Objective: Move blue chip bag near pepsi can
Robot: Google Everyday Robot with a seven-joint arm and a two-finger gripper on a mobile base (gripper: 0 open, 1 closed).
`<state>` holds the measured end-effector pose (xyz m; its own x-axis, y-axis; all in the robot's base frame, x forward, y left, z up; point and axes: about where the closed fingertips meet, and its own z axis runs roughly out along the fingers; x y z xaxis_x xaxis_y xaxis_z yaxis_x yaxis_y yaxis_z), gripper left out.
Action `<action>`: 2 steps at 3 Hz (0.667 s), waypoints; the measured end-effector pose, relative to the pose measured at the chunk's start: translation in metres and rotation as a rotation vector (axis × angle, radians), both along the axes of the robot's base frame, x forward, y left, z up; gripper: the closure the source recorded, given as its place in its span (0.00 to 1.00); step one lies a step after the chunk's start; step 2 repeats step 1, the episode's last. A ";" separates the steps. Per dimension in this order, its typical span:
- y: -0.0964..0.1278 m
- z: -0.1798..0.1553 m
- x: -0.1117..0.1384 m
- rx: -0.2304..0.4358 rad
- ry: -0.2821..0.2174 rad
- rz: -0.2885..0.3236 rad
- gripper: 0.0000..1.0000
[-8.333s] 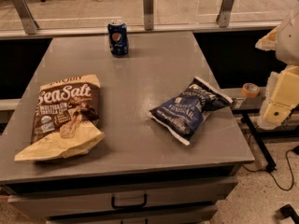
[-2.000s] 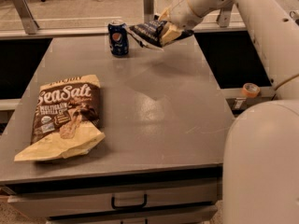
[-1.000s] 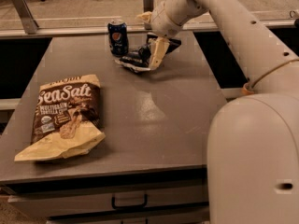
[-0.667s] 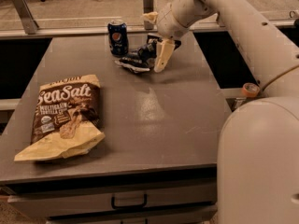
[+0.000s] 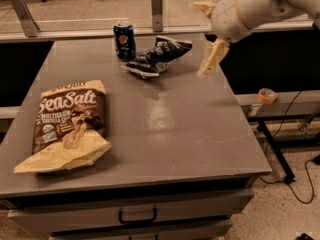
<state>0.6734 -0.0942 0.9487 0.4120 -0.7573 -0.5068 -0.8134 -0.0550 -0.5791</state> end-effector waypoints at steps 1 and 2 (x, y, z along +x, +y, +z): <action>-0.027 -0.006 -0.004 -0.004 0.009 -0.041 0.00; -0.027 -0.006 -0.004 -0.004 0.009 -0.041 0.00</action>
Offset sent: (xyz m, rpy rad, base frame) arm 0.0000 0.0000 0.0000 0.0000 0.0000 0.0000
